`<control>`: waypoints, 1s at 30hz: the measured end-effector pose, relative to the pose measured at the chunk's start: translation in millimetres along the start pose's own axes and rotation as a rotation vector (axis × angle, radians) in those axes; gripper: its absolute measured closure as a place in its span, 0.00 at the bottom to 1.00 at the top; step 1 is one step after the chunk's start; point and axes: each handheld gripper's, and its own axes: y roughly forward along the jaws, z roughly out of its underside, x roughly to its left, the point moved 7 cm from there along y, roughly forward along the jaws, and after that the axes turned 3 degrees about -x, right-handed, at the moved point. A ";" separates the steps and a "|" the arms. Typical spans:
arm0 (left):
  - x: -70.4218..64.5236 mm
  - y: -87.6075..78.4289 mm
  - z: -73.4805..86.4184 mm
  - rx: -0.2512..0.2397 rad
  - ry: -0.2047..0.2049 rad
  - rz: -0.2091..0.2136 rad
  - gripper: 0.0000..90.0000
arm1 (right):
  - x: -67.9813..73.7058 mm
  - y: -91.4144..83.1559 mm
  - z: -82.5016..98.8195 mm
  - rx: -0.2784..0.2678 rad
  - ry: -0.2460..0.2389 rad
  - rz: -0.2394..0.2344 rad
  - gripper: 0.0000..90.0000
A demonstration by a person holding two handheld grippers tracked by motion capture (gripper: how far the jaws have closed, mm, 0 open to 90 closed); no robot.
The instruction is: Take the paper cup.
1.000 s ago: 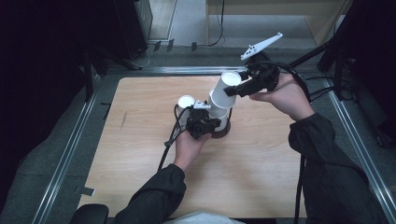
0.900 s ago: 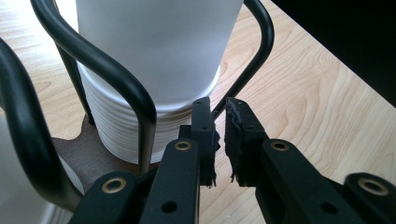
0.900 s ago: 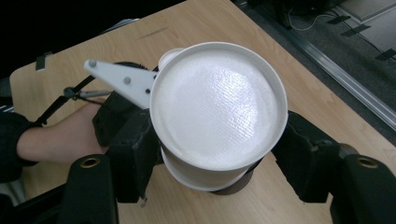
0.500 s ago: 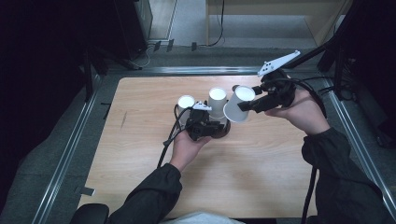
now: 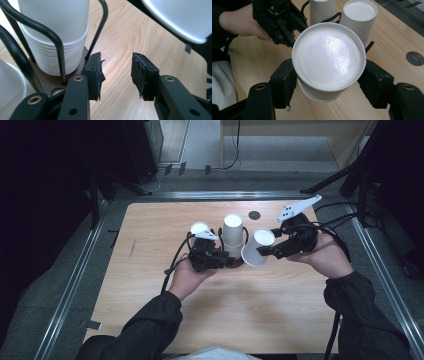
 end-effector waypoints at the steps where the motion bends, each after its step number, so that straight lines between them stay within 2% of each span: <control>1: -0.1 -1.3 0.7 0.002 0.009 0.007 0.64 | 1.6 2.0 3.2 -0.005 0.000 -0.005 0.38; 3: -1.1 -4.9 3.1 0.007 0.026 0.024 0.63 | 3.9 4.2 7.4 -0.001 0.008 -0.011 0.38; 6: -0.2 -9.4 8.4 0.005 0.056 0.028 0.60 | 7.6 9.6 13.5 -0.005 0.008 -0.022 0.38; 9: 0.8 -11.8 11.9 0.004 0.057 0.040 0.59 | 11.0 15.4 18.8 -0.009 0.005 -0.034 0.38; 14: 0.2 -16.3 19.5 0.025 0.091 0.063 0.56 | 15.3 24.2 26.5 -0.011 0.003 -0.050 0.38; 16: -1.4 -18.4 22.1 0.030 0.104 0.084 0.54 | 18.1 29.8 31.7 -0.009 0.005 -0.061 0.38; 20: -1.5 -22.6 25.6 0.022 0.118 0.107 0.52 | 20.4 35.1 36.9 -0.010 0.011 -0.067 0.38; 26: -0.6 -29.5 32.6 0.045 0.154 0.124 0.43 | 24.3 45.0 45.1 -0.005 0.005 -0.081 0.38; 30: -0.4 -31.7 37.4 0.054 0.163 0.140 0.40 | 28.0 52.7 49.4 -0.003 0.012 -0.095 0.38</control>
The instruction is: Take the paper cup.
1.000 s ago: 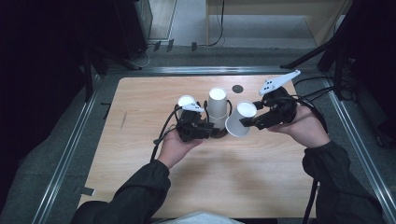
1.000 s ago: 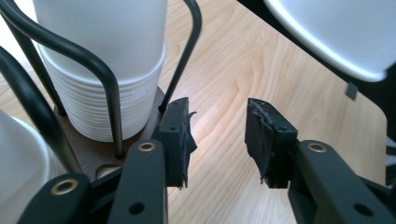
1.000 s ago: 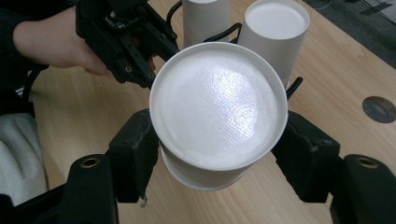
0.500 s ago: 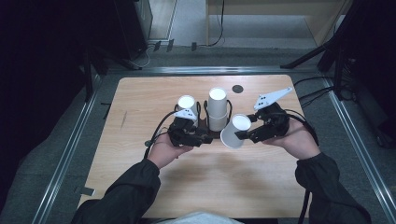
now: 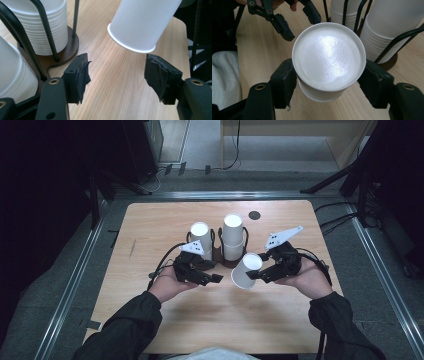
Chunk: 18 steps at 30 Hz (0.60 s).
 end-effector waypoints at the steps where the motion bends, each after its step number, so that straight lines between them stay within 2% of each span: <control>1: -0.6 -0.5 1.1 -0.001 -0.006 0.011 0.39 | 0.7 2.1 0.9 -0.001 -0.003 -0.002 0.38; 6: -1.9 -2.3 7.1 -0.019 -0.002 0.035 0.32 | 5.6 11.8 6.6 -0.001 -0.007 -0.018 0.38; 7: -2.4 -2.6 7.9 -0.021 0.000 0.042 0.26 | 7.4 16.3 9.6 0.004 -0.009 -0.024 0.38; 9: -4.0 -2.6 9.5 -0.024 0.005 0.051 0.24 | 8.4 17.9 10.8 0.007 -0.002 -0.026 0.38; 11: -5.6 -2.4 11.3 -0.012 0.025 0.061 0.16 | 9.8 23.0 13.0 0.005 -0.003 -0.035 0.38; 14: -7.9 -1.9 13.8 -0.005 0.035 0.068 0.14 | 12.3 29.2 15.3 0.007 0.000 -0.046 0.38; 18: -6.9 -0.1 17.6 -0.011 0.013 0.081 0.14 | 15.0 36.3 17.4 0.003 -0.003 -0.062 0.38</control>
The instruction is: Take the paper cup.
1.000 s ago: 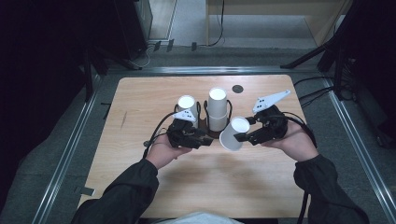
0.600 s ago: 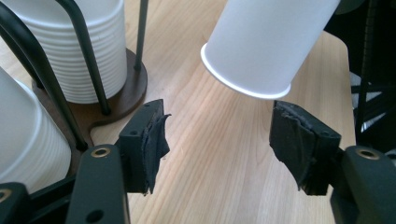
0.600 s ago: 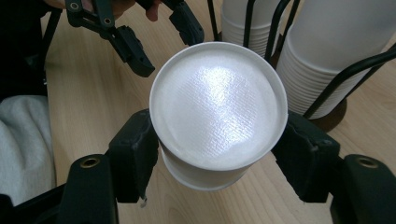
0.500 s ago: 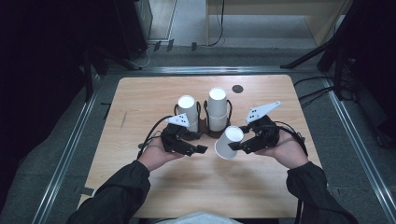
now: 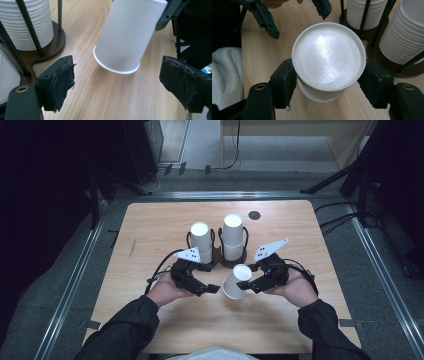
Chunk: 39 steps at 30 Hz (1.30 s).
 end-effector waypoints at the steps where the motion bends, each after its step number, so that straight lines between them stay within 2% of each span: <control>1: 0.4 0.6 1.1 0.002 0.000 0.002 0.14 | 0.6 1.2 0.1 -0.002 0.000 -0.003 0.38; 5: -1.0 2.6 3.4 0.006 -0.001 0.013 0.12 | 3.1 4.8 -1.4 -0.021 0.002 -0.020 0.38; 10: -4.5 5.2 7.3 0.013 -0.017 0.052 0.11 | 6.6 10.6 -4.0 -0.026 0.008 -0.045 0.38; 20: -9.6 11.7 11.1 0.026 0.028 0.051 0.11 | 18.8 19.9 -16.6 -0.035 0.008 -0.109 0.38; 29: -15.8 13.4 10.1 -0.005 0.048 0.072 0.12 | 27.6 22.0 -28.0 -0.072 0.016 -0.160 0.38; 32: -18.6 12.4 9.3 -0.018 0.077 0.069 0.18 | 28.3 21.4 -30.1 -0.085 0.023 -0.172 0.38; 34: -20.4 11.0 8.2 -0.027 0.096 0.069 0.25 | 28.2 21.0 -30.6 -0.090 0.029 -0.176 0.38; 37: -21.0 9.5 7.3 -0.026 0.112 0.072 0.27 | 28.5 19.6 -31.0 -0.096 0.033 -0.183 0.38; 39: -22.1 9.5 7.3 -0.010 0.111 0.088 0.29 | 28.9 19.5 -30.5 -0.098 0.018 -0.189 0.38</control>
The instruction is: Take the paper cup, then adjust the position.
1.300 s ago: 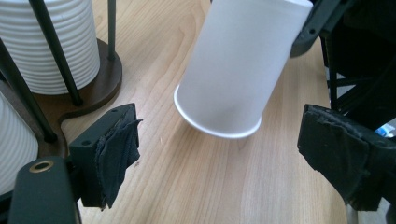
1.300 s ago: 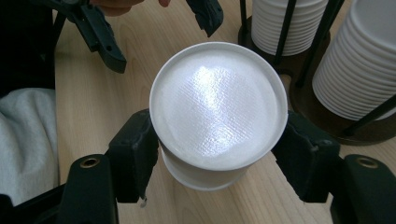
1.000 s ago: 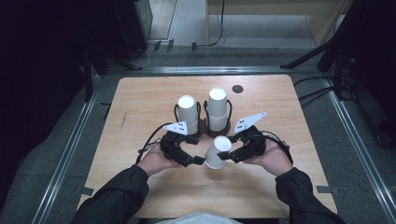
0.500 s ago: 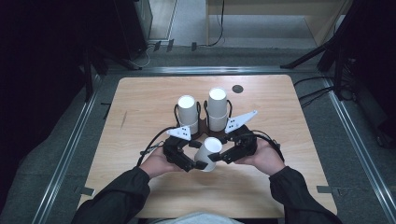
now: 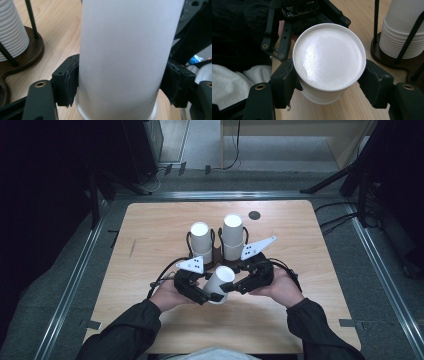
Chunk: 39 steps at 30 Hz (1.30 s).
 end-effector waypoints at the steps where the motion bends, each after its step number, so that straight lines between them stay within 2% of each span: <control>1: 0.3 -0.4 -0.2 0.009 0.005 0.002 0.29 | 0.2 -0.1 0.3 0.002 -0.003 -0.005 0.38; 2: 0.4 -1.2 -0.3 0.016 0.009 0.009 0.30 | 0.2 -0.2 0.8 0.003 -0.004 -0.007 0.35; 4: 0.6 -3.0 -1.0 0.028 0.008 0.015 0.30 | -1.5 -0.2 1.3 0.005 -0.022 0.022 0.26; 5: 1.1 -4.4 -1.4 0.033 0.007 0.018 0.30 | -2.7 -0.5 1.8 0.007 -0.026 0.032 0.24; 11: 8.4 -15.6 -3.5 0.063 -0.018 0.010 0.30 | -7.9 -0.9 10.7 0.021 -0.026 0.050 0.24; 19: 14.7 -25.2 0.9 0.135 0.020 -0.036 0.30 | -6.3 8.8 21.0 0.056 -0.042 0.043 0.26; 24: 18.2 -27.3 3.3 0.182 0.038 -0.040 0.30 | -5.4 14.3 23.4 0.071 -0.075 0.049 0.27; 33: 21.8 -26.0 6.2 0.261 0.075 -0.036 0.30 | -11.7 14.7 28.3 0.069 -0.071 0.061 0.28; 36: 22.5 -23.8 7.1 0.284 0.089 -0.035 0.30 | -12.1 14.7 29.3 0.066 -0.070 0.049 0.28; 38: 23.3 -21.8 6.7 0.302 0.096 -0.032 0.30 | -11.6 15.1 30.8 0.066 -0.061 0.023 0.28; 39: 23.2 -21.1 6.4 0.301 0.099 -0.028 0.30 | -12.2 15.3 31.3 0.070 -0.068 0.030 0.28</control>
